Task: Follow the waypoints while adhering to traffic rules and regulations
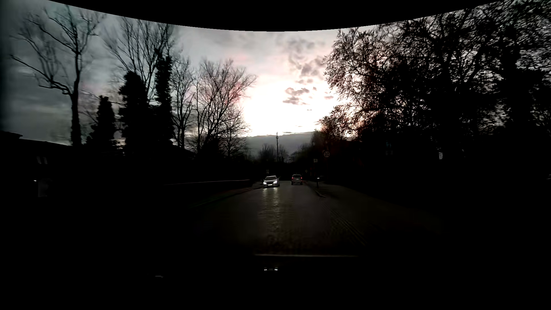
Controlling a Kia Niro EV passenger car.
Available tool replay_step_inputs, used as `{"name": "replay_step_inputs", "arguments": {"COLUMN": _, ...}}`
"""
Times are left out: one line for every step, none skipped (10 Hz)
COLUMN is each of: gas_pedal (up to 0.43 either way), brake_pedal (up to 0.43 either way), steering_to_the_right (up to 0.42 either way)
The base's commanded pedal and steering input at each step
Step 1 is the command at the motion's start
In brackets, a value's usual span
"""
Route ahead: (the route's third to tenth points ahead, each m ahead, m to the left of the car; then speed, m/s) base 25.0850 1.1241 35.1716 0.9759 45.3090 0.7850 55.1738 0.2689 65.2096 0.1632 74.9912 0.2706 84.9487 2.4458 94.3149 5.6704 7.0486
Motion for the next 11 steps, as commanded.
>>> {"name": "replay_step_inputs", "arguments": {"gas_pedal": 0.067, "brake_pedal": 0.0, "steering_to_the_right": 0.022}}
{"name": "replay_step_inputs", "arguments": {"gas_pedal": 0.067, "brake_pedal": 0.0, "steering_to_the_right": 0.02}}
{"name": "replay_step_inputs", "arguments": {"gas_pedal": 0.067, "brake_pedal": 0.0, "steering_to_the_right": 0.012}}
{"name": "replay_step_inputs", "arguments": {"gas_pedal": 0.067, "brake_pedal": 0.0, "steering_to_the_right": 0.005}}
{"name": "replay_step_inputs", "arguments": {"gas_pedal": 0.067, "brake_pedal": 0.0, "steering_to_the_right": 0.0}}
{"name": "replay_step_inputs", "arguments": {"gas_pedal": 0.079, "brake_pedal": 0.0, "steering_to_the_right": -0.001}}
{"name": "replay_step_inputs", "arguments": {"gas_pedal": 0.087, "brake_pedal": 0.0, "steering_to_the_right": 0.0}}
{"name": "replay_step_inputs", "arguments": {"gas_pedal": 0.087, "brake_pedal": 0.0, "steering_to_the_right": -0.001}}
{"name": "replay_step_inputs", "arguments": {"gas_pedal": 0.087, "brake_pedal": 0.0, "steering_to_the_right": -0.001}}
{"name": "replay_step_inputs", "arguments": {"gas_pedal": 0.087, "brake_pedal": 0.0, "steering_to_the_right": -0.002}}
{"name": "replay_step_inputs", "arguments": {"gas_pedal": 0.087, "brake_pedal": 0.0, "steering_to_the_right": -0.009}}
